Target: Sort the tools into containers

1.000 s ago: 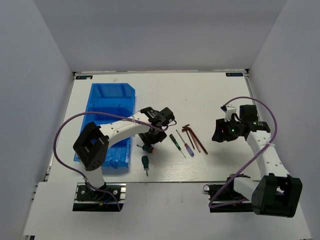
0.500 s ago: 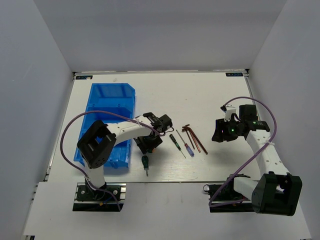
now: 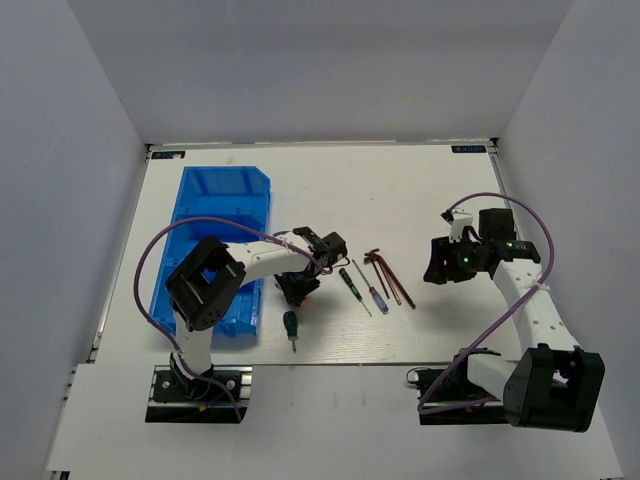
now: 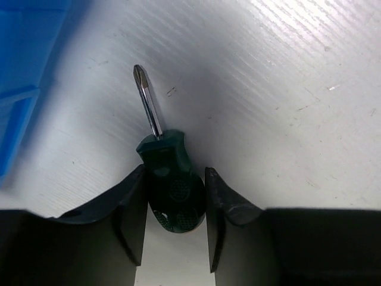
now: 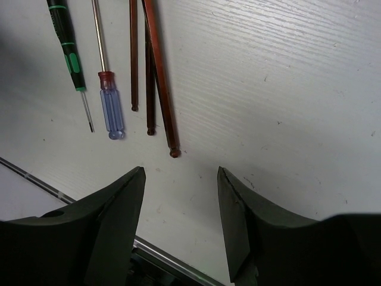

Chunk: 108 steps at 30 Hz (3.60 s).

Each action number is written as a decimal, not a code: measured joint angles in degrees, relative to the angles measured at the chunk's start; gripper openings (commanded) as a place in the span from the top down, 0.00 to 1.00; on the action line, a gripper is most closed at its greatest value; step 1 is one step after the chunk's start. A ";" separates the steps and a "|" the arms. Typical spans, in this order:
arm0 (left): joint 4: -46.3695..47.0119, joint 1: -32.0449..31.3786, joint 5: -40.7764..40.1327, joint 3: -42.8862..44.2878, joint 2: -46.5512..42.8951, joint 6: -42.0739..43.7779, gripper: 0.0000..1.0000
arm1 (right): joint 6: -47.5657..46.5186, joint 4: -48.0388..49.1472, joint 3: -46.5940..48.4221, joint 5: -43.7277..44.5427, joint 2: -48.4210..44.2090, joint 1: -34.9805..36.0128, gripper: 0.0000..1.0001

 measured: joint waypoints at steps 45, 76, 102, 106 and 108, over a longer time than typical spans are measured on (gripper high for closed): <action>-15.74 6.82 -10.14 -19.39 -46.10 -3.54 0.27 | 2.80 0.46 14.99 -10.25 24.70 47.91 0.20; -14.93 6.82 -14.69 5.35 -54.62 19.32 0.17 | 42.03 8.57 36.04 26.29 51.93 69.64 0.37; -8.66 6.80 -11.32 6.08 -55.56 28.02 0.23 | 26.34 8.33 45.20 11.72 46.51 65.16 1.00; -5.14 6.80 -9.66 5.86 -56.52 31.67 0.23 | 21.84 10.19 57.77 1.84 52.63 65.59 1.00; -4.04 6.80 -9.03 5.81 -56.98 33.00 0.23 | 20.48 11.13 61.22 -1.05 55.21 65.72 1.00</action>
